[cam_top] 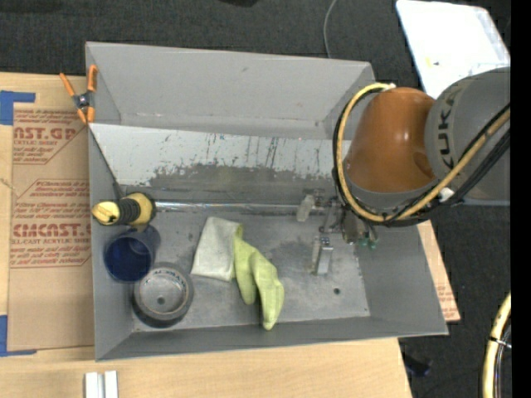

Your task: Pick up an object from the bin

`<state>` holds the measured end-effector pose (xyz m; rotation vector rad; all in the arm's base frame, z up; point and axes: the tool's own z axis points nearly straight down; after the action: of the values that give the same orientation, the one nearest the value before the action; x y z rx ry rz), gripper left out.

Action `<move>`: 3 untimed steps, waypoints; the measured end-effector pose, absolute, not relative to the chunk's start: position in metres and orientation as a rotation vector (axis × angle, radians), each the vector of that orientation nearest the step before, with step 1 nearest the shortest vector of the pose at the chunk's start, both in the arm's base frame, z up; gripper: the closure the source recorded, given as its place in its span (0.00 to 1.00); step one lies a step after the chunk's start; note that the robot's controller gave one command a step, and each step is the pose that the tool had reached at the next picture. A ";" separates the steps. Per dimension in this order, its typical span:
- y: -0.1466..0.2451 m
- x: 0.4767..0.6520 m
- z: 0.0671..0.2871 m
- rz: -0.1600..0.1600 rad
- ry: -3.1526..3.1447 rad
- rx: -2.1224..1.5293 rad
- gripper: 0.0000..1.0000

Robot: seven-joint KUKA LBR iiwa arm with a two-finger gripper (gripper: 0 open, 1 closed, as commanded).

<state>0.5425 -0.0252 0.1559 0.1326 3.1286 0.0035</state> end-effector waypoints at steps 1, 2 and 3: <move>0.011 0.550 0.086 0.003 3.126 -0.176 0.00; -0.005 0.544 0.087 0.003 3.132 -0.069 0.00; 0.022 0.528 0.108 0.001 3.109 -0.384 0.00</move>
Offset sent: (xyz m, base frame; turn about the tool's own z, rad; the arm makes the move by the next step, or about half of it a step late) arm 0.0013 -0.0134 -0.0351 -0.0515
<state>0.5277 0.0225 0.1083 -0.3842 3.1089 0.0013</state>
